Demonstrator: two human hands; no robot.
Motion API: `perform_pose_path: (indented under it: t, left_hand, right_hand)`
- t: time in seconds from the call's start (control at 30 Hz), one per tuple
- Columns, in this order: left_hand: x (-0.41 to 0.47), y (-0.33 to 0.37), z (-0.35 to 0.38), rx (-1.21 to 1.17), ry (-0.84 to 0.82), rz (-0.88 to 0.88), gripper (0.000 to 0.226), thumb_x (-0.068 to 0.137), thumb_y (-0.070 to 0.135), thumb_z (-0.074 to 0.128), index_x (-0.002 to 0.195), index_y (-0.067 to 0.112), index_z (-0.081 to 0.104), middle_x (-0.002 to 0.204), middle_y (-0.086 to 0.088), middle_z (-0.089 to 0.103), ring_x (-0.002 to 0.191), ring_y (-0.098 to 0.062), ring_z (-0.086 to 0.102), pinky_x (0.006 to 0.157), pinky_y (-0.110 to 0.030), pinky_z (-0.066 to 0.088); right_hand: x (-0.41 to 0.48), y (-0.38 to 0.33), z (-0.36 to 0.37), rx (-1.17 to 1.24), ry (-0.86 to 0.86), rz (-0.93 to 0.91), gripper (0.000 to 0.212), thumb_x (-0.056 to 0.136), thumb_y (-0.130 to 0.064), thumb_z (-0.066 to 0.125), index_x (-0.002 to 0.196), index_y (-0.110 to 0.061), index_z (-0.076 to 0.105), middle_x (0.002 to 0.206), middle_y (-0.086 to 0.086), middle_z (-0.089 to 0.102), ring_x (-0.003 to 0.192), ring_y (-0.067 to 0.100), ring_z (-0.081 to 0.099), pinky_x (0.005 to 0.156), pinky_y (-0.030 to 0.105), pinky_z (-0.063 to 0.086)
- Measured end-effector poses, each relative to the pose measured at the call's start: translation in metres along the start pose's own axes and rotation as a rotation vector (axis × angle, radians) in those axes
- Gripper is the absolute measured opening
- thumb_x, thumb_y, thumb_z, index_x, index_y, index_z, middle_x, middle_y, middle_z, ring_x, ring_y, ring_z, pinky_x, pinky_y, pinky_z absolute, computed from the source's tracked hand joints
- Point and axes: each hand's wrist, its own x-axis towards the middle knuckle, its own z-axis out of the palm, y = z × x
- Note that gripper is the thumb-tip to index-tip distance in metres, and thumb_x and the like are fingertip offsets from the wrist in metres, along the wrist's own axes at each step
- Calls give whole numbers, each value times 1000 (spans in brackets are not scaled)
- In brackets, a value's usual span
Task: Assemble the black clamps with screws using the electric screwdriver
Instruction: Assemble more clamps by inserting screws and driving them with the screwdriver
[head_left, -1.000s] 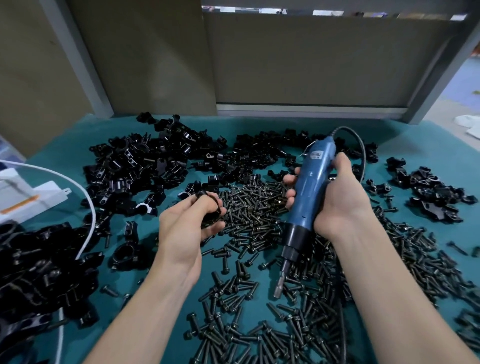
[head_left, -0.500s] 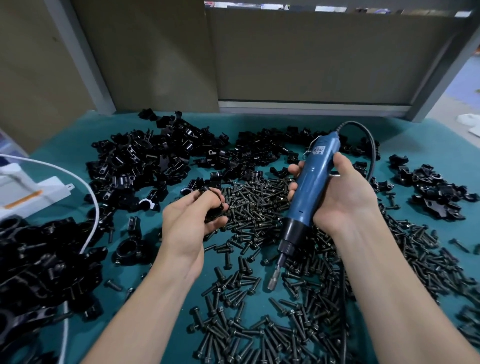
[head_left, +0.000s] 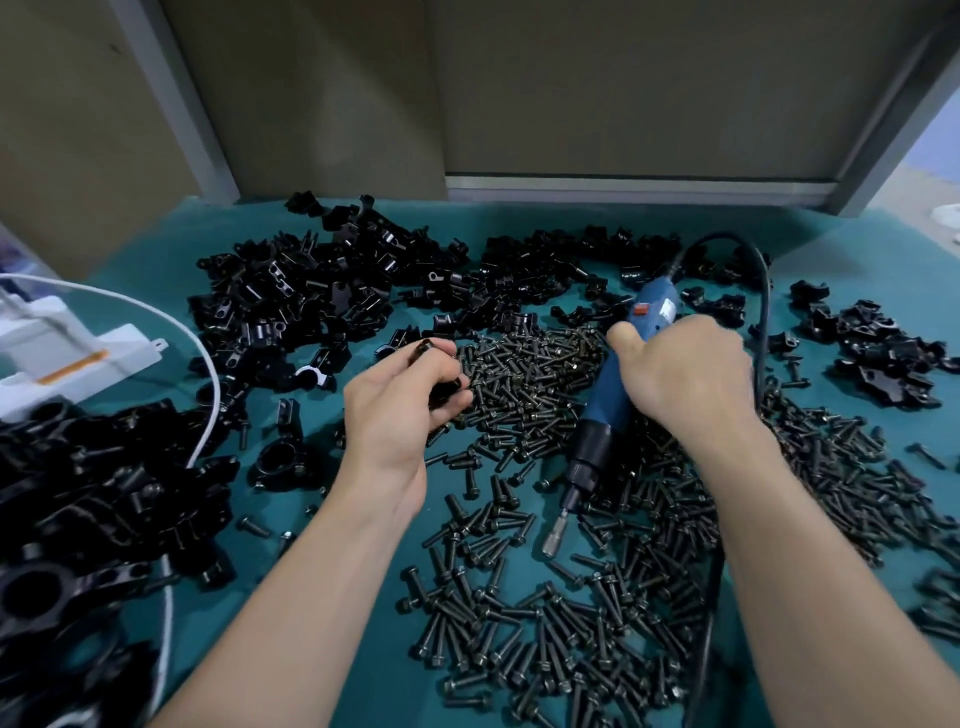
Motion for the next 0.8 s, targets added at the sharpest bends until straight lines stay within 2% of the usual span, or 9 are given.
perform_pose_path:
  t: [0.13, 0.23, 0.3, 0.37, 0.43, 0.5, 0.6, 0.7, 0.8]
  left_hand:
    - [-1, -3, 2, 37, -46, -15, 31, 89, -2, 68, 70, 20, 80, 78, -1, 69, 78, -15, 68, 72, -23, 60]
    - [-1, -5, 2, 85, -128, -19, 28, 90, -2, 70, 77, 20, 82, 86, -3, 72, 85, -16, 71, 76, -25, 61]
    - [-4, -6, 4, 82, -204, -21, 30, 92, -2, 69, 81, 22, 83, 89, -2, 75, 88, -15, 73, 77, -25, 61]
    - [-8, -5, 7, 92, -272, -8, 33, 95, -1, 66, 85, 26, 83, 95, 0, 80, 90, -12, 76, 74, -21, 59]
    - [-11, -4, 7, 93, -297, -7, 34, 98, 3, 62, 88, 28, 83, 101, -2, 81, 94, -13, 77, 71, -19, 58]
    - [-12, -2, 7, 52, -297, -30, 34, 101, 6, 59, 88, 27, 83, 103, -5, 81, 95, -16, 77, 71, -20, 58]
    - [-14, -5, 9, 27, -326, -42, 30, 104, 8, 56, 95, 23, 80, 106, -6, 80, 97, -15, 76, 74, -21, 58]
    - [-15, -10, 13, 15, -344, -56, 22, 108, 12, 53, 111, 15, 74, 111, -6, 80, 101, -14, 76, 77, -18, 57]
    - [-15, -12, 14, 11, -342, -75, 24, 109, 15, 50, 118, 15, 73, 115, -6, 79, 110, -17, 74, 82, -20, 58]
  right_hand:
    - [-14, -8, 2, -274, 132, -20, 54, 92, -57, 64, 83, -6, 52, 73, 8, 46, 71, 31, 49, 65, 36, 40]
    - [-29, -16, -2, -111, 133, -215, 23, 95, -37, 69, 95, -15, 71, 71, -1, 61, 62, 22, 59, 57, 26, 44]
    - [-47, -24, -4, 140, -29, -398, 9, 92, -22, 73, 97, -28, 76, 75, -17, 68, 62, 2, 66, 52, 9, 46]
    - [-63, -27, 0, 346, -265, -509, 27, 86, -17, 76, 106, -35, 75, 90, -22, 73, 84, -9, 66, 71, 7, 51]
    - [-72, -26, 9, 430, -372, -512, 40, 85, -15, 76, 116, -39, 70, 103, -23, 73, 96, -8, 66, 87, 18, 55]
    - [-73, -24, 14, 482, -355, -452, 34, 87, -19, 78, 115, -38, 70, 101, -20, 73, 95, -7, 67, 91, 23, 58]
    - [-71, -22, 18, 531, -317, -398, 22, 89, -20, 79, 103, -36, 74, 90, -19, 75, 88, -8, 70, 87, 24, 60]
    - [-70, -21, 20, 537, -297, -379, 22, 90, -23, 80, 107, -35, 76, 88, -17, 75, 84, -4, 70, 85, 24, 60]
    - [-68, -20, 18, 533, -284, -357, 17, 90, -28, 80, 104, -34, 77, 82, -14, 73, 77, 1, 68, 72, 18, 57]
